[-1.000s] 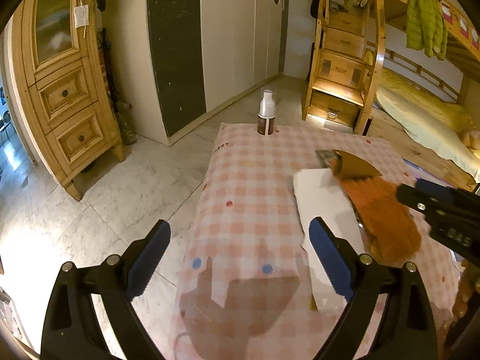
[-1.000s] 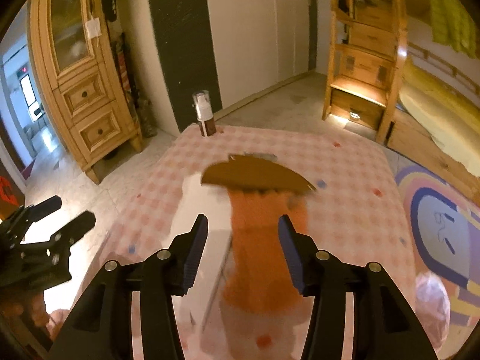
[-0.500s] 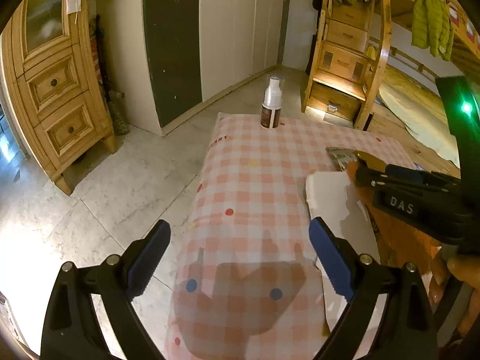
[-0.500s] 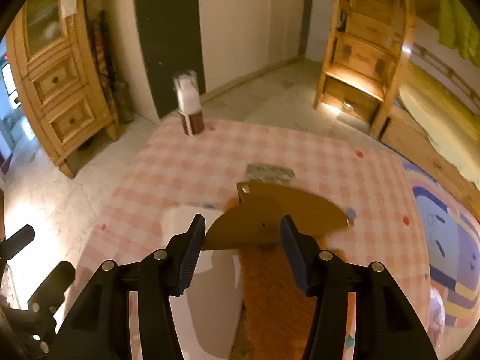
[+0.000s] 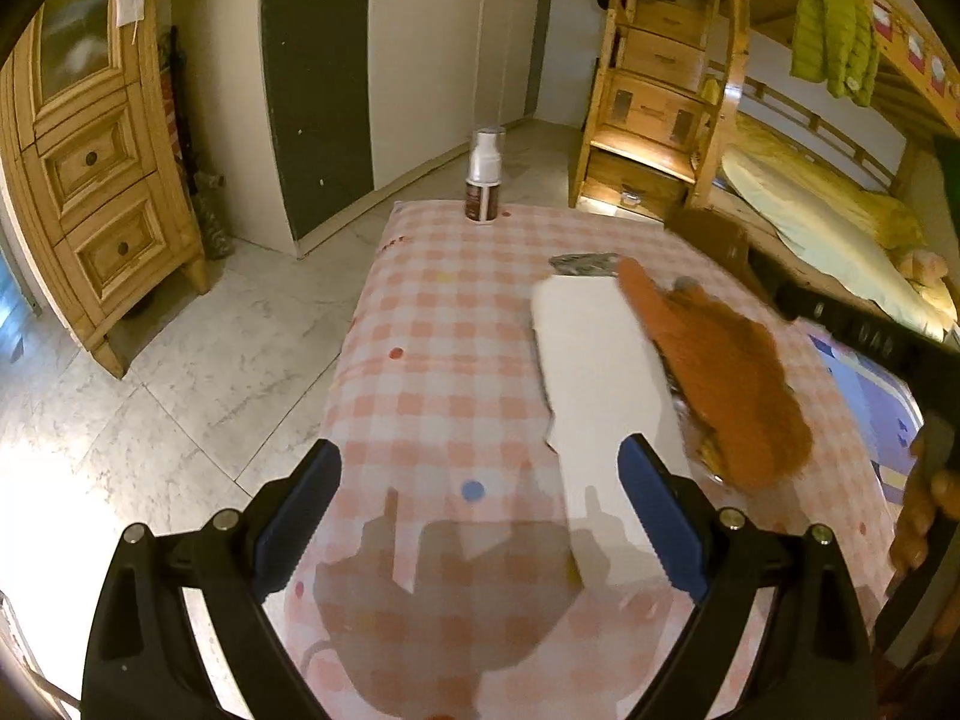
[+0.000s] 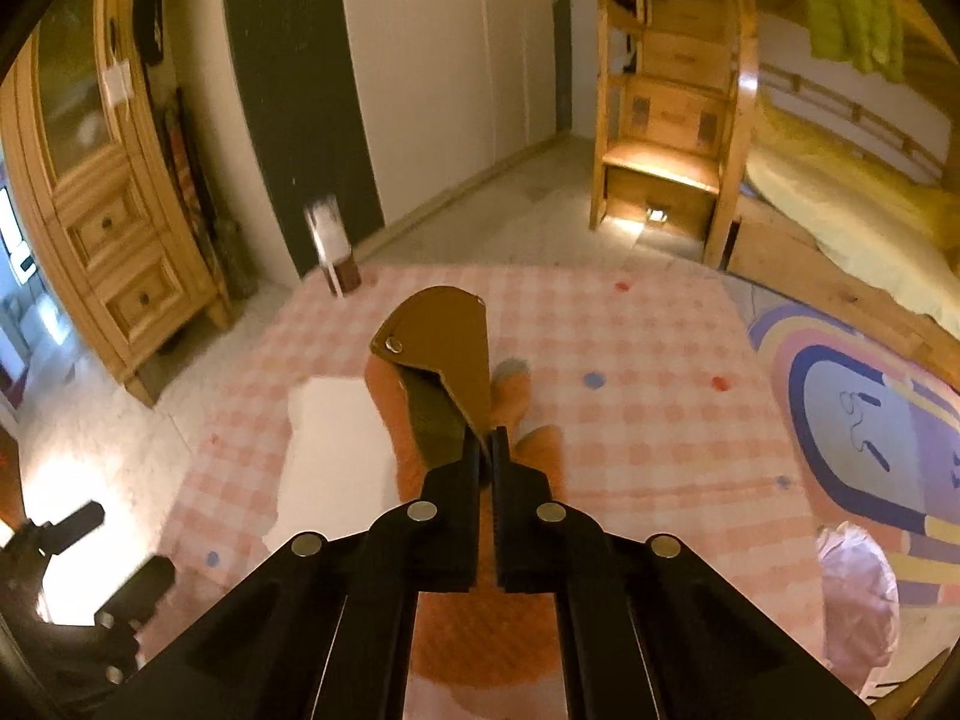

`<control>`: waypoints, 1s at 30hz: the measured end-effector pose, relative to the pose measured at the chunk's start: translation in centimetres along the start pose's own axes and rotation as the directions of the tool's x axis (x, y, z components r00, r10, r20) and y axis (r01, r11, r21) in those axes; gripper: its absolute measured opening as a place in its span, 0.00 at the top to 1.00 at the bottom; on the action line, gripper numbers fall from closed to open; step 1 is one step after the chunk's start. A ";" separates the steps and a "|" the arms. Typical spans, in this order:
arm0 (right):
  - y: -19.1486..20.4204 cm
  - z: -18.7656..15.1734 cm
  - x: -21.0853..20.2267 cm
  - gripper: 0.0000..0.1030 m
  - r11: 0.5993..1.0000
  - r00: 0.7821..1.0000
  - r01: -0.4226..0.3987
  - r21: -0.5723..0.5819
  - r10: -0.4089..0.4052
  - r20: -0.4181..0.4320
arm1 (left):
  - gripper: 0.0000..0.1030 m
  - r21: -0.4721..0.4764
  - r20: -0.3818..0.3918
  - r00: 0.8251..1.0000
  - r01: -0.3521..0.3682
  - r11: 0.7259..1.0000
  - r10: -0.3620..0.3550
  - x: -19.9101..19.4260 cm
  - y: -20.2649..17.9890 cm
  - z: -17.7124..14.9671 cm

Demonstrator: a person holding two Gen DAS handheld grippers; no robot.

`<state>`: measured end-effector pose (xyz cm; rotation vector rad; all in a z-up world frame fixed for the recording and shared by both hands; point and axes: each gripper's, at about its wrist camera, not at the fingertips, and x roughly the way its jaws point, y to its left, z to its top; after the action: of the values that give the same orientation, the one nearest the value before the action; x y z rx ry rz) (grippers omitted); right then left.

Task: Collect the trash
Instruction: 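Grasp the orange glove with the left gripper while the right gripper holds the cardboard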

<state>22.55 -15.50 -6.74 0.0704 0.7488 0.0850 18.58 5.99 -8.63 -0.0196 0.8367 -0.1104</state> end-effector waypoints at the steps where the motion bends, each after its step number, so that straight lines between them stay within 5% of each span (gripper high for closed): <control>1: -0.3 0.0 -0.7 0.97 1.000 1.000 -0.005 0.003 0.005 0.006 | 0.12 0.007 0.002 1.000 0.005 1.000 -0.005 -0.4 -0.3 -0.3; 19: -10.1 -7.4 -9.6 0.97 0.995 0.999 0.045 0.087 -0.047 0.019 | 0.10 0.142 -0.028 0.994 0.113 0.983 -0.110 -0.8 -11.2 -1.6; 24: -12.4 -8.2 -9.5 0.97 0.991 0.999 0.049 0.124 -0.051 0.010 | 0.30 0.128 -0.075 0.987 0.149 0.980 -0.140 1.4 -13.7 -0.3; 30: -13.9 -8.9 -9.3 0.97 0.989 0.999 0.045 0.143 -0.046 0.004 | 0.32 0.148 -0.100 0.990 0.114 0.982 -0.100 4.1 -15.5 0.4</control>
<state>10.40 -29.95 -8.27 0.1904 0.7483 -0.0128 20.18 -9.89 -10.50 0.0859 0.9175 -0.2789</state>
